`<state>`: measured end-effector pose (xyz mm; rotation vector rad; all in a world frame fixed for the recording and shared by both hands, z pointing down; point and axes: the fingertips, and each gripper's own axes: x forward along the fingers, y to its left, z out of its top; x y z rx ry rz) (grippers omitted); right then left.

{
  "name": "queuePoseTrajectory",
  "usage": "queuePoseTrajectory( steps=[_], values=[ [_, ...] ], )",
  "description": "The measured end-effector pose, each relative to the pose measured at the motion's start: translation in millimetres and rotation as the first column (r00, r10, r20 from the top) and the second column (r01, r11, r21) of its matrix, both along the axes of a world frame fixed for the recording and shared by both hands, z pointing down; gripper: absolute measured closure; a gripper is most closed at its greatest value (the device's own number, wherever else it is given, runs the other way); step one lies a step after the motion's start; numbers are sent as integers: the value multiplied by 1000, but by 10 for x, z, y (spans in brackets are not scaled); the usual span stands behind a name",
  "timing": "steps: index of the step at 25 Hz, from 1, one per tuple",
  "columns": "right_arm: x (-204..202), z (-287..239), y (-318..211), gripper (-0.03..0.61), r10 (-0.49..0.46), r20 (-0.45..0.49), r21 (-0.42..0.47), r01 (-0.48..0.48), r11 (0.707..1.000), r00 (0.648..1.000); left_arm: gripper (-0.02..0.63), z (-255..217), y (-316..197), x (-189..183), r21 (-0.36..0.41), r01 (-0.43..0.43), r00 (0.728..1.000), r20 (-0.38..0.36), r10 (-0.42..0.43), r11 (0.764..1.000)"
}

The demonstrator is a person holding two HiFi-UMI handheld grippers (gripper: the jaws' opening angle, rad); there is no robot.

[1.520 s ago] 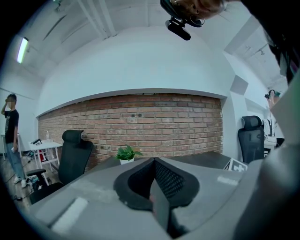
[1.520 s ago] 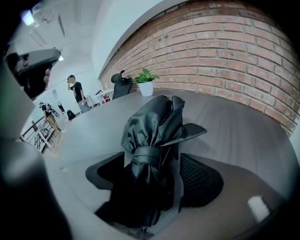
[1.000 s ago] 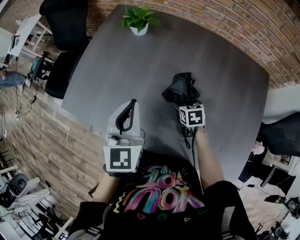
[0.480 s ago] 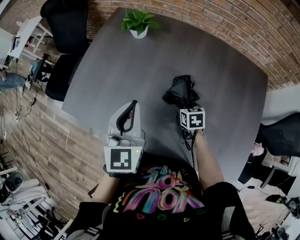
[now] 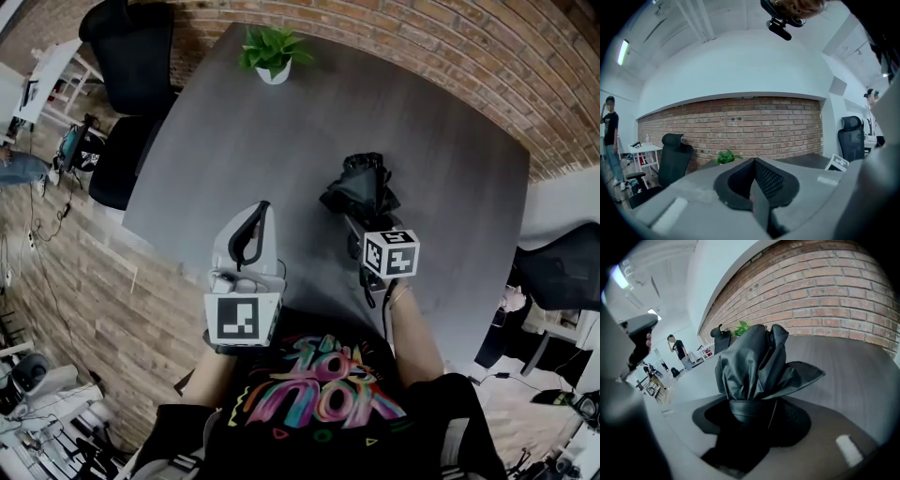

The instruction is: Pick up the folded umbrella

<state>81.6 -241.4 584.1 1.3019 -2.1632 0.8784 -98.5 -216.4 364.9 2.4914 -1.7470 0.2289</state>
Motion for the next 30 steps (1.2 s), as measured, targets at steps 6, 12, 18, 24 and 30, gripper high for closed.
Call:
queuePoseTrajectory(
  steps=[6, 12, 18, 24, 30],
  values=[
    [14, -469, 16, 339, 5, 43, 113, -9, 994, 999, 612, -50, 5, 117, 10, -34, 999, -9, 34, 999],
    [96, -993, 29, 341, 10, 68, 235, -26, 972, 998, 612, -103, -13, 238, 20, -74, 997, -4, 74, 997],
    [280, -1594, 113, 341, 21, 81, 375, -50, 926, 996, 614, -159, -48, 387, 39, -118, 993, 0, 118, 992],
    [536, -2081, 279, 341, 46, 90, 472, -84, 877, 995, 613, -185, -106, 567, 37, -161, 987, -2, 161, 986],
    [842, -2424, 490, 341, 89, 88, 566, -123, 815, 992, 613, -198, -132, 706, 42, -193, 981, -5, 193, 980]
  ],
)
